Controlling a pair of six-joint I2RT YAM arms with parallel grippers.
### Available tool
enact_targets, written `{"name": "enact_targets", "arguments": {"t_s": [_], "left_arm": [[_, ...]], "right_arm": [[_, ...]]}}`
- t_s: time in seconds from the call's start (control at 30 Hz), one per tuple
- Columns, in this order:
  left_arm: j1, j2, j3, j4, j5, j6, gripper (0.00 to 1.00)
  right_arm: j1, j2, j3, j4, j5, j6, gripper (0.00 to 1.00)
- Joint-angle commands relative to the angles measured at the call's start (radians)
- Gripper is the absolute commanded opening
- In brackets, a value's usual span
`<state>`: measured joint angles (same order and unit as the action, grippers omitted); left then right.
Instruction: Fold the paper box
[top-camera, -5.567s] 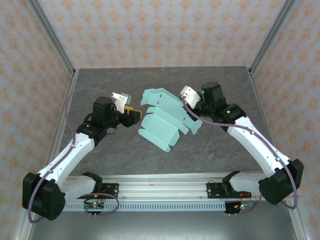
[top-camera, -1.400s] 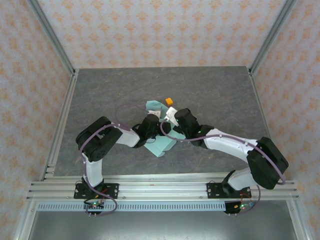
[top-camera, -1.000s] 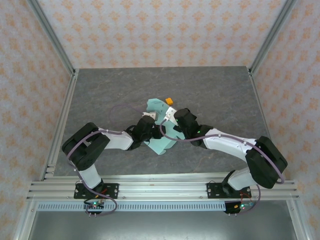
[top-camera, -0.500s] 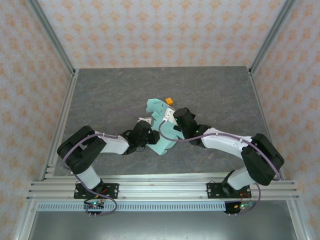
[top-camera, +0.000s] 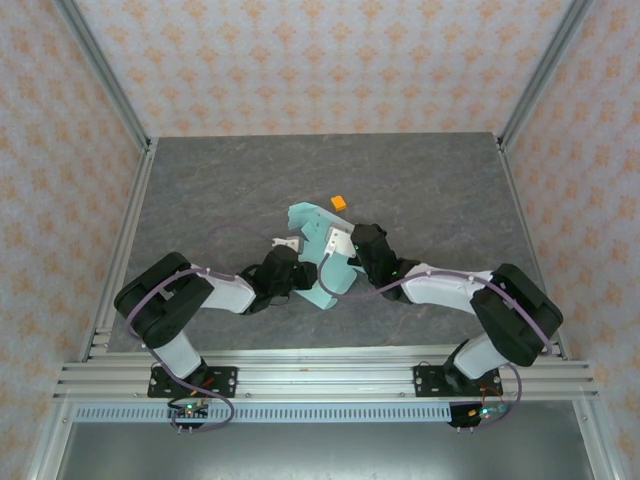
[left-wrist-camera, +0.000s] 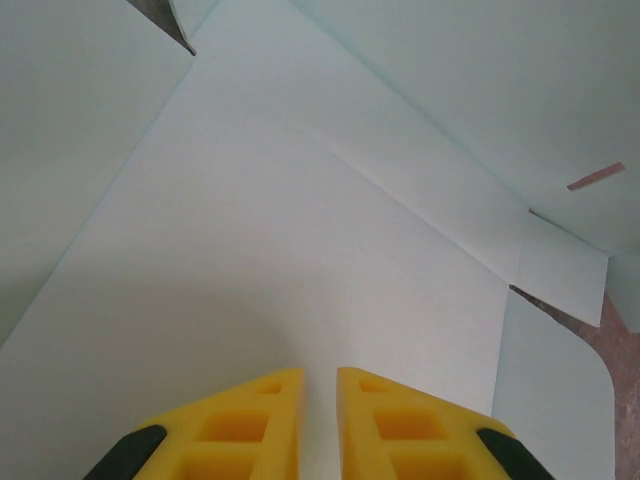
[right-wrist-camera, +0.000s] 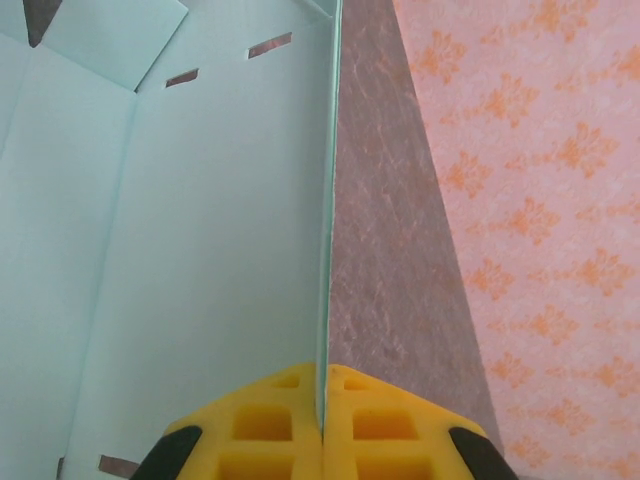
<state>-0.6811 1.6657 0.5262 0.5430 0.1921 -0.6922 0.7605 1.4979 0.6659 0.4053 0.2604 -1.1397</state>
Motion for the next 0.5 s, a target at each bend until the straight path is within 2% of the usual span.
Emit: {"name": "enact_targets", "arguments": {"t_s": [0.0, 0.27, 0.47], "left_arm": [[-0.008, 0.007, -0.019, -0.03, -0.053, -0.016, 0.17], [-0.005, -0.04, -0.031, -0.027, -0.073, 0.002, 0.21], [0.046, -0.185, -0.026, -0.16, -0.113, 0.072, 0.25]], "right_arm": [[-0.014, 0.013, -0.026, 0.05, -0.06, -0.091, 0.0], [-0.055, 0.045, -0.029, 0.116, -0.125, -0.169, 0.0], [-0.088, 0.046, 0.004, 0.075, -0.17, -0.18, 0.0]]}}
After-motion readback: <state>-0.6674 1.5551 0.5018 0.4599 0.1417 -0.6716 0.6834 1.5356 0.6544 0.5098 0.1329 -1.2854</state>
